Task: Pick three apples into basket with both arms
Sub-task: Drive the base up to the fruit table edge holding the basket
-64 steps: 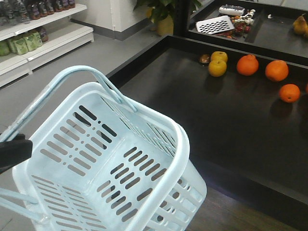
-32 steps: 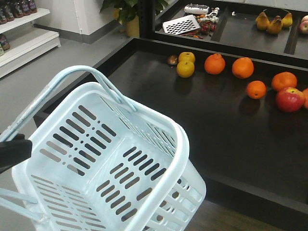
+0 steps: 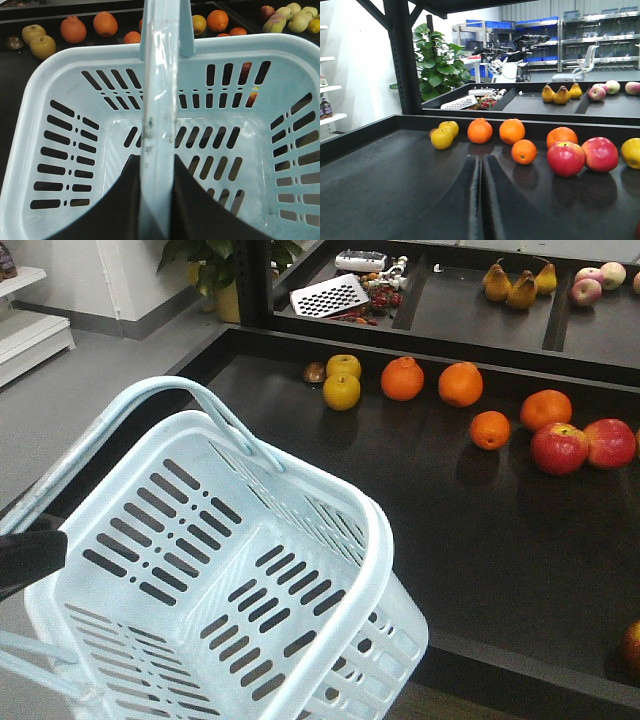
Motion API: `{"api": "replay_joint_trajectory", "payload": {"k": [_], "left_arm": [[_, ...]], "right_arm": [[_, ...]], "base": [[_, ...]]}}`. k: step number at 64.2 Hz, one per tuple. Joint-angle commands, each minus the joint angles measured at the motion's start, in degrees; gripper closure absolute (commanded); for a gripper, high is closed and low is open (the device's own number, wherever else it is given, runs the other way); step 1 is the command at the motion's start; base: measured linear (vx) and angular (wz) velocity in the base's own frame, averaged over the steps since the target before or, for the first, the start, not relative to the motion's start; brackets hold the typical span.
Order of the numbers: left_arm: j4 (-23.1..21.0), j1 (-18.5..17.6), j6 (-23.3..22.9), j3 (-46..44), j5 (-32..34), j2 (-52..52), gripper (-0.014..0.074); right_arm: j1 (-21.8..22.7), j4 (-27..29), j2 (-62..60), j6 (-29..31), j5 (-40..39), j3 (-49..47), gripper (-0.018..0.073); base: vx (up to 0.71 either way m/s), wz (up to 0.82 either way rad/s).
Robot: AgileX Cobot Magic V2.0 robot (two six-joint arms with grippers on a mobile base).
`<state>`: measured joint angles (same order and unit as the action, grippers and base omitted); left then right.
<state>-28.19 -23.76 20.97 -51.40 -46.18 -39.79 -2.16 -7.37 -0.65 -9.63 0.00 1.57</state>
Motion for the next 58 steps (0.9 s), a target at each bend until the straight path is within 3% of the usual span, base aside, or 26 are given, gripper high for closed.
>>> {"api": "replay_joint_trajectory", "payload": {"k": [1, 58], "left_arm": [[-2.49, -0.14, -0.44, -1.84, 5.3, 0.28, 0.0603], [-2.49, -0.14, -0.44, -1.84, 5.3, 0.28, 0.0603]], "right_arm": [[0.34, -0.52, -0.76, 0.47, -4.38, 0.82, 0.0564], [0.34, -0.52, -0.76, 0.47, -4.38, 0.82, 0.0564]], "base": [[0.09, -0.14], [0.1, -0.08]]}}
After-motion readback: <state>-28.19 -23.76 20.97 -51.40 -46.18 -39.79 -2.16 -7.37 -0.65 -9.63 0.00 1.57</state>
